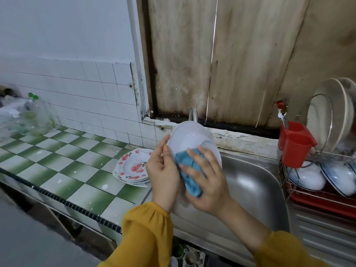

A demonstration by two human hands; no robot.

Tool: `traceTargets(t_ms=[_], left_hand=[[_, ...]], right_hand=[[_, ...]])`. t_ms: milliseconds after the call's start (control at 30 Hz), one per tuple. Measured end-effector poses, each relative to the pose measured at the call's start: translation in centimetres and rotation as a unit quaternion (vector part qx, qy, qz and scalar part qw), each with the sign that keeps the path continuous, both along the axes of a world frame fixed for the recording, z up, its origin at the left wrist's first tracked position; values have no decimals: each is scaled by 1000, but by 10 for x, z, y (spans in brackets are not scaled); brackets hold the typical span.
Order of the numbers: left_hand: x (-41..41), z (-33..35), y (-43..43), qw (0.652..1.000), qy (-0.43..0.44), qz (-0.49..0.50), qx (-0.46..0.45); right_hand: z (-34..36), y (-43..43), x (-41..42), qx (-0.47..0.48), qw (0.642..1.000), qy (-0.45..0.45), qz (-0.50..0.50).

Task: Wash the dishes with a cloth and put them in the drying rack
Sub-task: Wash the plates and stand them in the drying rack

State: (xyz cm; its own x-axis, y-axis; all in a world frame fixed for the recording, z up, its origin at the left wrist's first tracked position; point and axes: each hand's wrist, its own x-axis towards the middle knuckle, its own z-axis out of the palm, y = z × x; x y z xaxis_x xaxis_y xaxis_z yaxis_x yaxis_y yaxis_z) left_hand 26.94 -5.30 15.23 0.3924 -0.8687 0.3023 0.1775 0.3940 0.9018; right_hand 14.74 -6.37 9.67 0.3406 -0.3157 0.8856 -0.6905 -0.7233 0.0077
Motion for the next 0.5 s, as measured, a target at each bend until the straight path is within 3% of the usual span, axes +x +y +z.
traceTargets(t_ms=[67,100,167,200,267,333,367,433,500], left_hand=[[5,1,-2,1000,26,10,1],[7,0,-2,999,35,11,2],[10,0,0,999,52,9,1],[13,-1,0,999,53,6,3],[16,-2,-1,1000,30,-10,0],[14,-3,0,999,-1,-34,-10],[12,-4,0,999,-12,-43,-14],[4,-4,4,998,-25,-46,-17],[-3,-3,6,999,-27,-37,-19]], right_hand=[[-26,-3,-22,-55,998,34,10],[-37,-6,-31,-45,999,6,8],[-46,-8,-41,42,990,-135,15],[-44,-8,-42,99,968,-230,29],[-29,-10,-43,210,884,-413,64],[-5,-15,-43,292,810,-508,29],[7,-16,-40,305,809,-503,-8],[23,-10,-29,257,884,-385,-69],[26,1,-14,191,948,-250,-50]])
